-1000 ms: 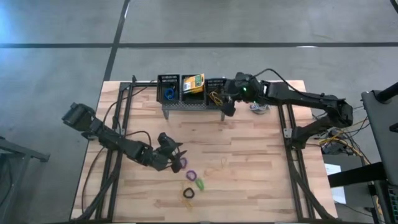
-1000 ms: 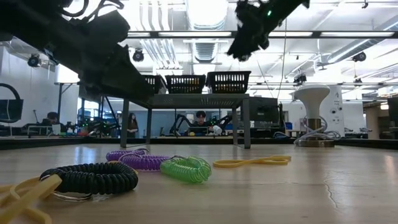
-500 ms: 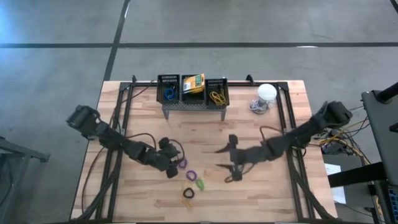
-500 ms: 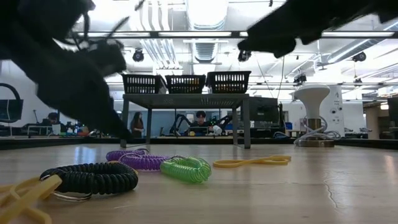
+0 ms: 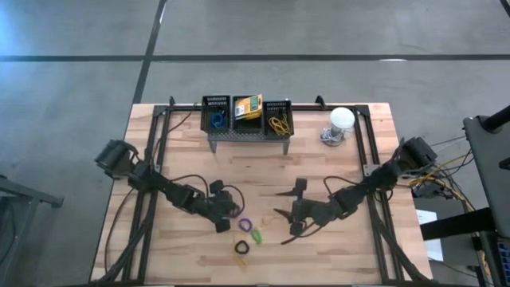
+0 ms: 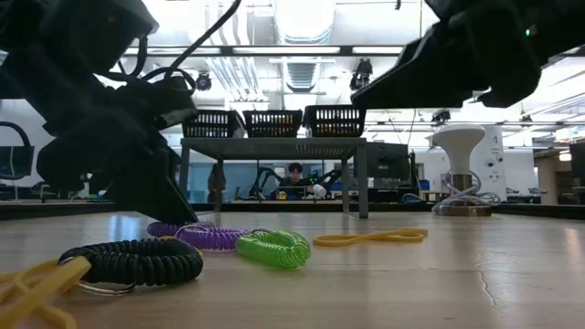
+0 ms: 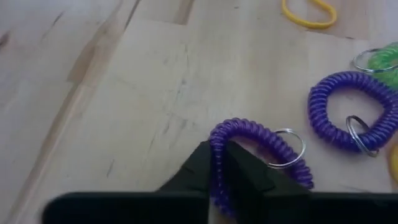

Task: Pick & Place Office Desk Supplies
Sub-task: Put the violet spring keychain into the left black bin on the shelf, then put the yellow rubber band into the right black bin on the shelf

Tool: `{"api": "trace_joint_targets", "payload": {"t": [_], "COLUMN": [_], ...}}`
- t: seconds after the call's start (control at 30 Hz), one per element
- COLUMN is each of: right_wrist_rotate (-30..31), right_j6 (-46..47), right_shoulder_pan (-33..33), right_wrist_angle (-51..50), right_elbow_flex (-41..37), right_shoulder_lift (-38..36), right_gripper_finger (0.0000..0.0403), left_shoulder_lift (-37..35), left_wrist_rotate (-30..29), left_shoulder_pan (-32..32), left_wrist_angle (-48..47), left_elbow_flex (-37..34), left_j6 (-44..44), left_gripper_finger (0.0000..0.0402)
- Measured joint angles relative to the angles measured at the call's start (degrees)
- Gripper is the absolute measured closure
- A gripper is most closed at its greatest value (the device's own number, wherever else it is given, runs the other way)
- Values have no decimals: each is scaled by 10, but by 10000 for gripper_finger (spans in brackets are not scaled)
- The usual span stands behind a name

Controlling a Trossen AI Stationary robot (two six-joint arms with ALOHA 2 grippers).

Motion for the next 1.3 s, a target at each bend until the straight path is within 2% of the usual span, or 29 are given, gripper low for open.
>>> {"api": "trace_joint_targets", "payload": {"t": [0.07, 0.13, 0.23, 0.33, 0.43, 0.53, 0.63, 0.73, 0.93, 1.1, 1.2, 1.3], "right_wrist_rotate": [-1, 0, 1, 1, 0, 1, 1, 1, 0, 0, -1, -1], "right_j6": [-16, -19, -19, -20, -21, -19, -17, -12, -12, -14, -14, -12], "right_shoulder_pan": [0, 0, 0, 0, 0, -1, 0, 0, 0, -1, 0, -1], "right_wrist_angle": [-1, -2, -2, -2, -4, -4, -6, -7, -7, -7, -9, -17], "right_elbow_flex": [3, 10, 14, 16, 18, 18, 18, 18, 17, 17, 17, 17], "right_shoulder_lift": [1, 1, -5, -5, 0, 0, 0, 0, 0, 0, 0, 0], "right_gripper_finger": [156, 156, 156, 156, 156, 156, 156, 156, 156, 156, 156, 156], "left_shoulder_lift": [-9, -28, -76, -115, -165, -212, -255, -281, -287, -287, -288, -294], "left_wrist_rotate": [-21, -40, -70, -158, -289, -396, -411, -355, -171, 77, 198, 298], "left_shoulder_pan": [-2, -7, -24, -38, -24, 12, 76, 171, 400, 570, 631, 643], "left_wrist_angle": [-15, -21, -2, -13, -43, -129, -196, -201, -247, -292, -324, -356], "left_elbow_flex": [5, 21, 63, 97, 138, 182, 215, 223, 213, 217, 238, 246], "left_j6": [0, 5, 69, 156, 234, 270, 282, 311, 332, 285, 217, 181], "left_gripper_finger": [385, 383, 378, 378, 378, 377, 377, 371, 329, 259, 221, 199]}}
